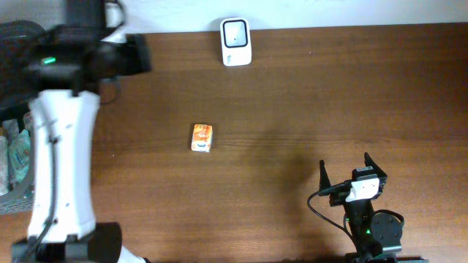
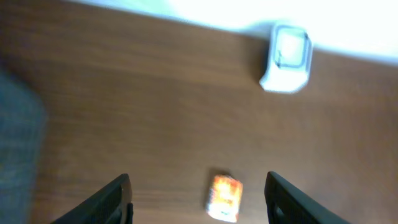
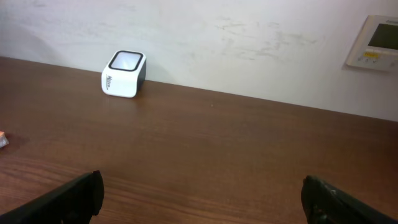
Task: Scan the item barcode
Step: 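Grasp the small orange box and place it on the table center, then reach the left gripper into the basket and grasp the green wipes pack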
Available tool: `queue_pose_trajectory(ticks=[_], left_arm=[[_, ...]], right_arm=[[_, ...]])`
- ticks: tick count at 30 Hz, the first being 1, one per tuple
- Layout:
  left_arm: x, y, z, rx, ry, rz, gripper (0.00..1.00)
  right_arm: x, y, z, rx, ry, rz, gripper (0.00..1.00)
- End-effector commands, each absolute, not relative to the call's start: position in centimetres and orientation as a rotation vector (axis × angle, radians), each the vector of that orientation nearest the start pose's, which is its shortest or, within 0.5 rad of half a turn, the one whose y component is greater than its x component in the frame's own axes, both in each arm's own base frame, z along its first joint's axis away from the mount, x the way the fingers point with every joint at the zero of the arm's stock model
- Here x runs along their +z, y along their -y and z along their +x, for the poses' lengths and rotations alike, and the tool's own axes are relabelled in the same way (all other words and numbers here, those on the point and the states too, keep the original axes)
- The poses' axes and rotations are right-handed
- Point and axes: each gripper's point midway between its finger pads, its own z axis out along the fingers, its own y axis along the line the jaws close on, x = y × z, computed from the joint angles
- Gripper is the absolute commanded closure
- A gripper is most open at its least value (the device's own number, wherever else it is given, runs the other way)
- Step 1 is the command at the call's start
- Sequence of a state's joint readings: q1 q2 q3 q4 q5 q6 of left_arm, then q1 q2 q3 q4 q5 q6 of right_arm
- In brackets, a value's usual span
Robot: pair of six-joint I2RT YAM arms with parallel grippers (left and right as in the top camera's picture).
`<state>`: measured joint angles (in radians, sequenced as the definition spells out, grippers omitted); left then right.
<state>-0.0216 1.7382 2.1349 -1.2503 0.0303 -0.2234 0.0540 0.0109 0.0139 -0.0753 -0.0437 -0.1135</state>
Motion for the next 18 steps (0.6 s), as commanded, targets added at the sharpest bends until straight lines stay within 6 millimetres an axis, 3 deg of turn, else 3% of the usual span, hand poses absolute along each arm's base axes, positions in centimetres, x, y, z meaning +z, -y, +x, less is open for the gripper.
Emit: queue_pose_trajectory(ticks=[1,4,5,7,9,13,18], left_arm=[[37.3,-8.0,39.7,-0.033,-2.304,-0.471,0.34],[37.1,-17.0,36.0,0.075,-2.246,-0.762,0.35],[36.5,-19.1,35.1,0.091,-2.233,-0.843,0.36],[33.8,-24.1,32.4,0.118,-2.211,-1.074,0.36],[31.3,-26.2,31.3,0.129,-2.22,-1.158,0.36],[24.2,-29.1,29.6,0.136,-2.255,-1.296,0.36],[19.9,-30.5,29.2,0.202,-2.312,-1.284,0.35]], right_arm=[[15.7,-2.1,24.5,-0.011,-1.635,-0.178,0.02],[15.7,-2.1,24.5,-0.011,-1.635,-0.178,0.02],[15.7,-2.1,24.5,-0.011,-1.635,-0.178,0.02],[15.7,-2.1,24.5,-0.012,-1.635,-0.177,0.02],[15.7,-2.1,24.5,-0.012,-1.635,-0.177,0.02],[15.7,-2.1,24.5,-0.011,-1.635,-0.178,0.02],[15.7,-2.1,24.5,-0.011,-1.635,-0.178,0.02]])
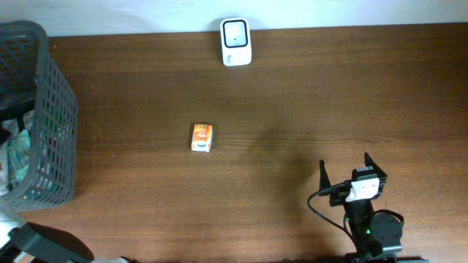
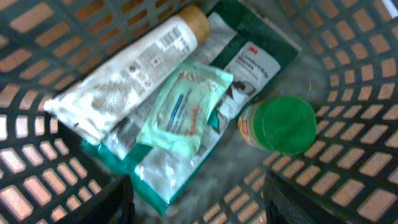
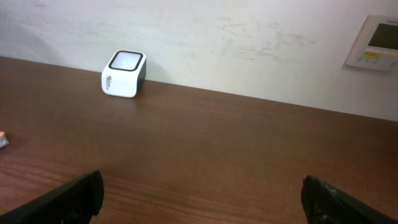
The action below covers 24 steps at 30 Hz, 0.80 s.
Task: Scan the item barcode
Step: 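Reach the left gripper into the basket and grasp the green wipes pack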
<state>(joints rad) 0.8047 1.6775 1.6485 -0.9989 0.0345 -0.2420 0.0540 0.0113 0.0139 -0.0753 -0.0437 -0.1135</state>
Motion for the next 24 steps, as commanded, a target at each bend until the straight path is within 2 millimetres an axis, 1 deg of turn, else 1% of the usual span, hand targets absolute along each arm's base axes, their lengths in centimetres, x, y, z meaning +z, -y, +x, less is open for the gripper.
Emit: queue_pose_trajectory(ticks=[1,3,7,9,11,14,16,18,20,22,23,24], left_arm=[[19.5,-30.7,29.1,0.216,-2.323,-1.294,0.35],[17.5,-31.0,29.3,0.22,-2.399,-1.257,0.36],[14.1,-31.5,29.7,0.212,-2.521,-1.186,0.43],[12.5,-31.6,30.4,0.192,-2.581,-1.103,0.44],[11.6,-31.5,31.5,0.151,-2.608,-1.0,0.42],[10.8,-32.1,32.1,0.159,-2.606,-0.978,0.39],[9.8,-32.1,32.6,0.158,-2.632,-0.939,0.39],[7.9,-31.6,33.3,0.154,-2.689,-0.881,0.39],[6.3,-31.3,33.7,0.169,-2.729,-0.864,0.39],[5.4,-31.7,33.3,0.24,-2.765,-0.872,0.42],[5.3,-31.9,33.1,0.268,-2.773,-0.88,0.45],[5.2,-32.1,32.9,0.277,-2.774,-0.887,0.51]], right_arm=[[15.7,-2.1,24.5,-0.011,-1.635,-0.178,0.02],[15.7,-2.1,24.5,-0.012,-1.635,-0.177,0.02],[15.7,-2.1,24.5,-0.011,-1.635,-0.178,0.02],[15.7,-2.1,24.5,-0.011,-1.635,-0.178,0.02],[15.7,-2.1,24.5,-0.012,-1.635,-0.177,0.02],[15.7,-2.1,24.5,-0.012,-1.635,-0.177,0.02],[15.7,-2.1,24.5,-0.011,-1.635,-0.178,0.02],[15.7,-2.1,24.5,-0.011,-1.635,-0.178,0.02],[15.7,-2.1,24.5,-0.011,-1.635,-0.178,0.02],[15.7,-2.1,24.5,-0.012,-1.635,-0.177,0.02],[15.7,-2.1,24.5,-0.011,-1.635,-0.178,0.02],[15.7,-2.1,24.5,-0.011,-1.635,-0.178,0.02]])
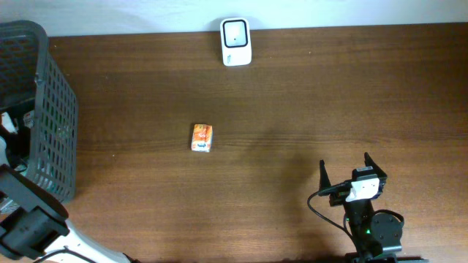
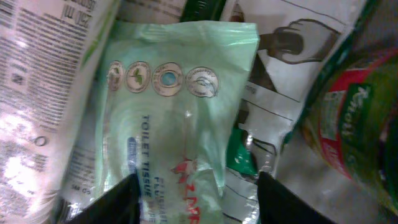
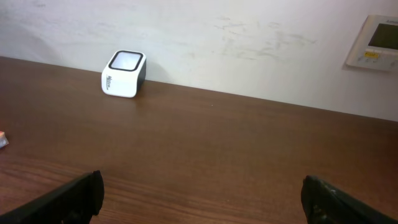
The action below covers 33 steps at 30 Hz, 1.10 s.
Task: Scan the item barcode
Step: 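Reach the left gripper into the basket and grasp the green wipes pack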
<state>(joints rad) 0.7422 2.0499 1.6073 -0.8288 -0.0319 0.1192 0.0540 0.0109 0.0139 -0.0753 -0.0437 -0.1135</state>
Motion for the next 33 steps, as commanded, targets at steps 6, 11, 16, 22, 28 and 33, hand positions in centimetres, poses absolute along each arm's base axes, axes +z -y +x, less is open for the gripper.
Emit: queue_pose_trajectory(ticks=[6,11,16,22,28,33], left_arm=[[3.8,-32.3,31.5,0.277,-2.818,-0.948,0.54],[2.6,-31.8,31.1,0.25,-2.861,-0.957,1.0],[6.8,-31.8,32.9,0.185,-2.774,-0.96,1.0],[20.9,-31.8,34.3,0.226,-2.427,-0.998,1.0],[34.1,-26.8,33.1,0.278,-2.139,-0.829,1.0],[35.6,-25.7,32.3,0.32,-2.108,-0.837,0.91]], right_arm=[[15.7,-2.1,24.5,-0.011,-1.635,-0.178,0.02],[15.7,-2.1,24.5,-0.011,-1.635,-0.178,0.02],[15.7,-2.1,24.5,-0.011,-1.635,-0.178,0.02],[15.7,-2.1,24.5,-0.011,-1.635,-0.178,0.02],[15.7,-2.1,24.5,-0.011,-1.635,-0.178,0.02],[15.7,-2.1,24.5,-0.011,-1.635,-0.178,0.02]])
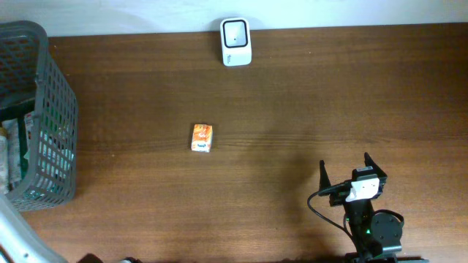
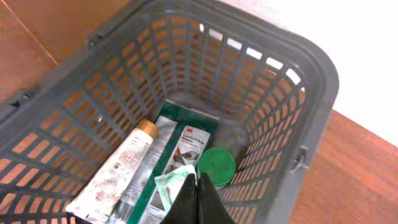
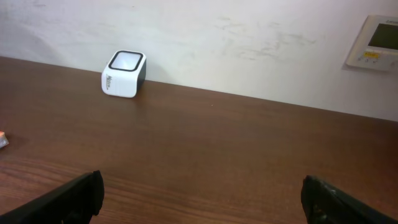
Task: Scan the item barcode
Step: 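Reach the left gripper into the basket and grasp the green wipes pack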
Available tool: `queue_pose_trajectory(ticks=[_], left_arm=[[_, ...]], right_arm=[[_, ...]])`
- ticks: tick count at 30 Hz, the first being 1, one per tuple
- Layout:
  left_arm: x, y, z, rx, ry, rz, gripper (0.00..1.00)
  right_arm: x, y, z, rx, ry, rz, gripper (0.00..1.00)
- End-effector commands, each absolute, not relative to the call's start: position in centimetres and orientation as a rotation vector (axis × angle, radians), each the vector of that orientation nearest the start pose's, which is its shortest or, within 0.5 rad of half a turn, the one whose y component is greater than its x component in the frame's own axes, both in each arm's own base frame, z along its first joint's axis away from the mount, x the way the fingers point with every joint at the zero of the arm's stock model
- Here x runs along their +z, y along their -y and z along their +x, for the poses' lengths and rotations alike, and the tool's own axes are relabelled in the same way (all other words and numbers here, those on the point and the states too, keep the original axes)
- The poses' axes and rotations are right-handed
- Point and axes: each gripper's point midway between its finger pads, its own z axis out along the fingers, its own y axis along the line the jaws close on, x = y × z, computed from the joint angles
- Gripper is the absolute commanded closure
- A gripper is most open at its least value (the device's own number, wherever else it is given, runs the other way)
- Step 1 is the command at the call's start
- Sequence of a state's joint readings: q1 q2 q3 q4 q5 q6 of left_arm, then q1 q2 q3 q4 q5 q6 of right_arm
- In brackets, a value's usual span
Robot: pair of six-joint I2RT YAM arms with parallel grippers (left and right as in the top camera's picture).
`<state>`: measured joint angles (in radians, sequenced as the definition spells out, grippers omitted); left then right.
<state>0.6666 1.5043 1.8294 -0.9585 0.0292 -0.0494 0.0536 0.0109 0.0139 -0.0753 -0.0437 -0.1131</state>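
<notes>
My left gripper (image 2: 199, 182) is shut, pinching the edge of a pale green tissue pack (image 2: 171, 186), high over the grey basket (image 2: 273, 81). Below lie a white tube (image 2: 118, 171), a dark green 3M packet (image 2: 183, 134) and a green-lidded jar (image 2: 216, 167). The white scanner (image 1: 235, 42) stands at the table's far edge, also the scanner (image 3: 124, 73) in the right wrist view. My right gripper (image 1: 351, 172) rests open near the front right, nothing between its fingers. The overhead view shows no left gripper.
A small orange box (image 1: 202, 136) lies mid-table, left of centre. The basket (image 1: 44, 109) occupies the table's left end. A wall control panel (image 3: 376, 40) hangs behind the table at the right.
The left gripper was low in the basket, open astride the tissue pack. Now it is shut on the pack and stands much higher above the basket. The right arm has not moved.
The left gripper was open over the table, facing the scanner and the orange box. Then it was open above the basket's contents, then down close around the tissue pack. Now it is shut on that pack, raised over the basket. The right arm stayed still.
</notes>
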Motion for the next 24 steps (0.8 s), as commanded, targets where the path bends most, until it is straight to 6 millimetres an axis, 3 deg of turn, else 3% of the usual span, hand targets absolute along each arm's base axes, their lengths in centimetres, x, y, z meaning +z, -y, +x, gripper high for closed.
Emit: queue_pose_trajectory(ticks=[1,3,6,8,9,10,11,14,21,24], left_arm=[[33.9,-25.8,32.3,0.305,-2.16,-0.872,0.82],[29.8,-26.0,32.4,0.25,-2.267,-0.981,0.77],[22.0,-26.7,32.6,0.147,-2.434,-1.203,0.7],[19.2,-26.8,32.9,0.11,-2.507,-1.234,0.66],[17.4,-26.7,33.1,0.084,-2.546,-1.25,0.53],[15.8,-26.5,33.3,0.051,-2.58,-1.263,0.21],[14.8,-26.4,33.4,0.032,-2.601,-1.27,0.19],[10.9,-26.2,33.1,0.003,-2.674,-1.289,0.25],[5.1,-25.9,32.6,-0.002,-2.673,-1.293,0.26],[3.2,-25.6,32.1,0.006,-2.672,-1.292,0.4]], right_arm=[[15.7,-2.1,24.5,-0.012,-1.635,-0.177,0.02],[15.7,-2.1,24.5,-0.011,-1.635,-0.178,0.02],[15.7,-2.1,24.5,-0.011,-1.635,-0.178,0.02],[15.7,-2.1,24.5,-0.011,-1.635,-0.178,0.02],[15.7,-2.1,24.5,-0.011,-1.635,-0.178,0.02],[15.7,-2.1,24.5,-0.011,-1.635,-0.178,0.02],[15.7,-2.1,24.5,-0.011,-1.635,-0.178,0.02],[15.7,-2.1,24.5,-0.011,-1.635,-0.178,0.02],[15.7,-2.1,24.5,-0.011,-1.635,-0.178,0.02],[15.7,-2.1,24.5,-0.011,-1.635,-0.178,0.02]])
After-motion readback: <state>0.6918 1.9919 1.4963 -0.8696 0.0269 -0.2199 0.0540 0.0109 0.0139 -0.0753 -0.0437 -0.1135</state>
